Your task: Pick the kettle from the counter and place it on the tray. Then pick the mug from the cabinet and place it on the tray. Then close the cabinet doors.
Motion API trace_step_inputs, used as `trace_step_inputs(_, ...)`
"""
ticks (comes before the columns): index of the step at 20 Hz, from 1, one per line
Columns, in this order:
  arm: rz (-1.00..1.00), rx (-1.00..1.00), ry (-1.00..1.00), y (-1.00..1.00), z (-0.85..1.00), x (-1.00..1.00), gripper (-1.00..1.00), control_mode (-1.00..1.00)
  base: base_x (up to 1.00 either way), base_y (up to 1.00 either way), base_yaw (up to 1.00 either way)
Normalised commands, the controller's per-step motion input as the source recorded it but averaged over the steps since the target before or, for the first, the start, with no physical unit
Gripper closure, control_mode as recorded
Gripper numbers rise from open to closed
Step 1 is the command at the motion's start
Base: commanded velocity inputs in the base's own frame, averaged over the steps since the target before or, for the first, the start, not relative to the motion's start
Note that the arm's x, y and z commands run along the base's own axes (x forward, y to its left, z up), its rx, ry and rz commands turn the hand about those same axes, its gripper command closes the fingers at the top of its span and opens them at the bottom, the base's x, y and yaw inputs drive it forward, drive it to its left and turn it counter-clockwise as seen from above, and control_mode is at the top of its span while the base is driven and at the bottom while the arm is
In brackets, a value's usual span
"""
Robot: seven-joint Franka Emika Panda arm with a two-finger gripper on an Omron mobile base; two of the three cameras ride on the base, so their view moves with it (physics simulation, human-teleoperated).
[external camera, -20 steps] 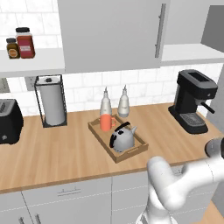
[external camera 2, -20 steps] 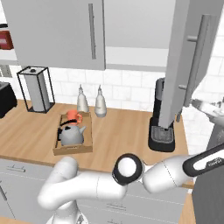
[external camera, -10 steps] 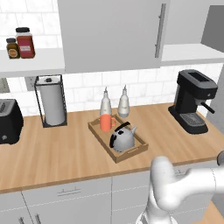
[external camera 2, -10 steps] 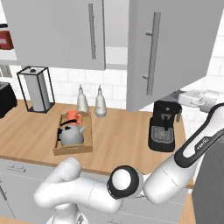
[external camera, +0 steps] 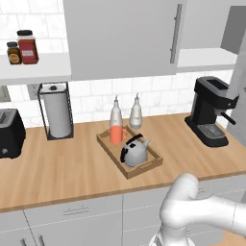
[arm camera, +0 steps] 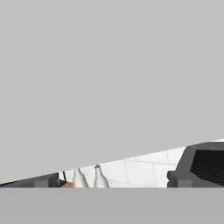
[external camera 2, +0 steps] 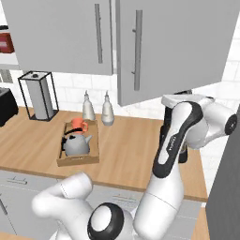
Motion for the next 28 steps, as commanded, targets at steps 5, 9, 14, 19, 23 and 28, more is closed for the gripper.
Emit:
trace_step_inputs(5, -0.59, -0.08, 0.00, 0.79, 0.26, 0.50, -1.00, -1.00, 0.00, 0.00, 0.00)
trace_step_inputs(9, -0.55, -0.10, 0.00, 0.78, 0.46, 0.54, -1.00, -1.00, 0.00, 0.00, 0.00)
trace_step_inputs(14, -0.33, -0.03, 0.24, 0.38, 0.88, 0.82, -1.00, -1.00, 0.00, 0.00, 0.00)
trace_step_inputs(19, -0.23, 0.00, 0.43, 0.17, 0.93, 0.79, -1.00, -1.00, 0.00, 0.00, 0.00)
trace_step_inputs(23, -0.25, 0.00, 0.36, 0.20, 0.61, 0.71, -1.00, -1.00, 0.00, 0.00, 0.00)
trace_step_inputs(28, -0.25, 0.00, 0.22, 0.14, 0.24, 0.59, -1.00, -1.00, 0.00, 0.00, 0.00)
